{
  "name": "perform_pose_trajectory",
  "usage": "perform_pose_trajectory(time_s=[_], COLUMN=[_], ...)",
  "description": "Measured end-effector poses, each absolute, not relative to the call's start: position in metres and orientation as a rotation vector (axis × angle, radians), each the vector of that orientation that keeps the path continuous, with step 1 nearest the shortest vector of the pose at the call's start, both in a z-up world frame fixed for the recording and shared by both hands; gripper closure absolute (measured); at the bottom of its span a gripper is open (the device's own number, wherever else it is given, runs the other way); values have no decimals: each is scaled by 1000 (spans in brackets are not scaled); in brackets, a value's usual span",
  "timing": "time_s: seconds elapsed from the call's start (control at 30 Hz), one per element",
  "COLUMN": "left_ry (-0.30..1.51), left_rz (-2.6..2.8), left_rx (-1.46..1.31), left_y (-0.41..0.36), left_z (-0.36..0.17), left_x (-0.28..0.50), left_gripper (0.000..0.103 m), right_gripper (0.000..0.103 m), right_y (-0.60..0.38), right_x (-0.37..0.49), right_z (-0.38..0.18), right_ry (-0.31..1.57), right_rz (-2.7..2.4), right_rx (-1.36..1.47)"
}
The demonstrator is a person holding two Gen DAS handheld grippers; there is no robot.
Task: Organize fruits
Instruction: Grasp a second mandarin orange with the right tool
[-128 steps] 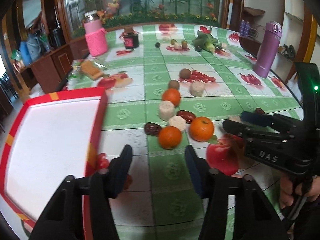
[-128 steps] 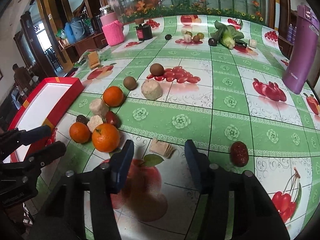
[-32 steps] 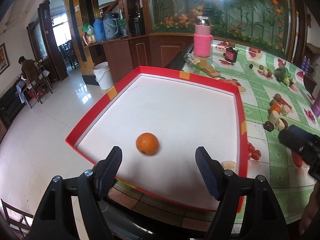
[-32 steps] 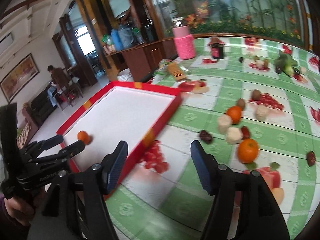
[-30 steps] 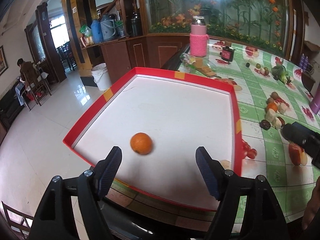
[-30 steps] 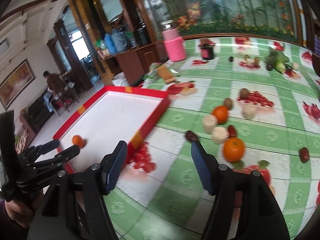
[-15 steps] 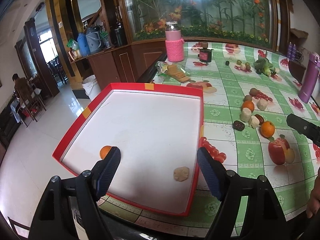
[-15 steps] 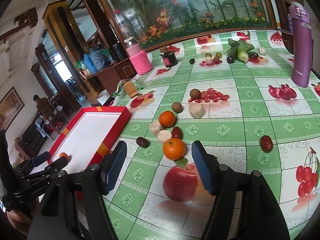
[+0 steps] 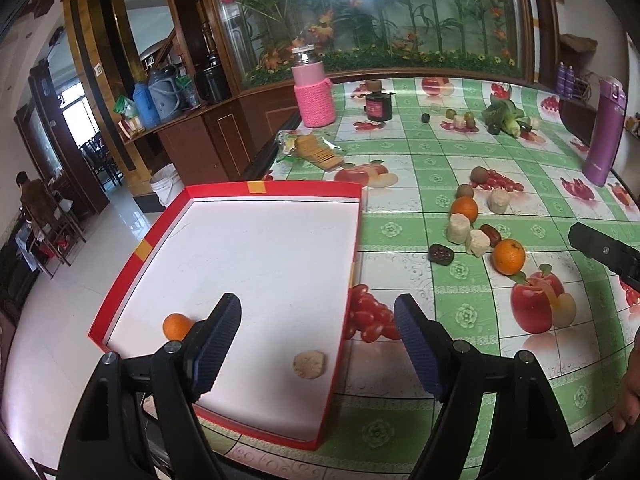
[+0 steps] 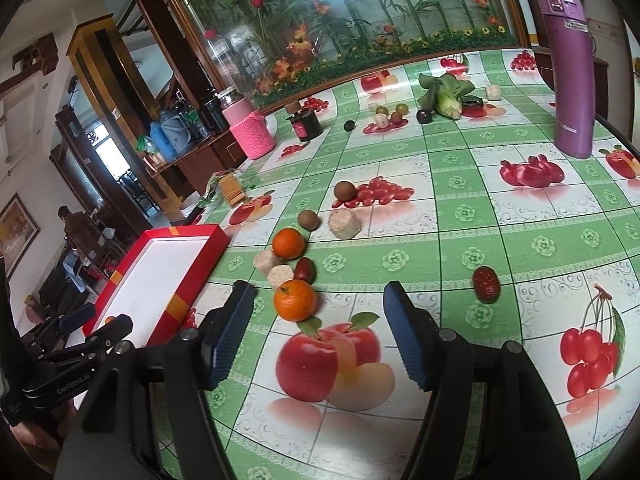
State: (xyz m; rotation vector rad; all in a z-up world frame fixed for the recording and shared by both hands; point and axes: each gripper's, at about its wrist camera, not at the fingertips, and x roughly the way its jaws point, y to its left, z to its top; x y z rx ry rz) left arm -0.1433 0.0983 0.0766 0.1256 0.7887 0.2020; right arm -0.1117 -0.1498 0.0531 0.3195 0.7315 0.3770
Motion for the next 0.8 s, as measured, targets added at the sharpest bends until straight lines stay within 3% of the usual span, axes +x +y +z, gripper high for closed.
perform_pose_trajectory(time_s=[0.8], left_ry=[834], left_rz=[139], left_rx=[194], left_y=[66], left_z=[64], left_x=[-116], left_gripper=[24], right_gripper=[34], right_y=[-162], right_x=[-97], right_z=[43], right_ry=[765], right_rz=[363], right_rx=[325])
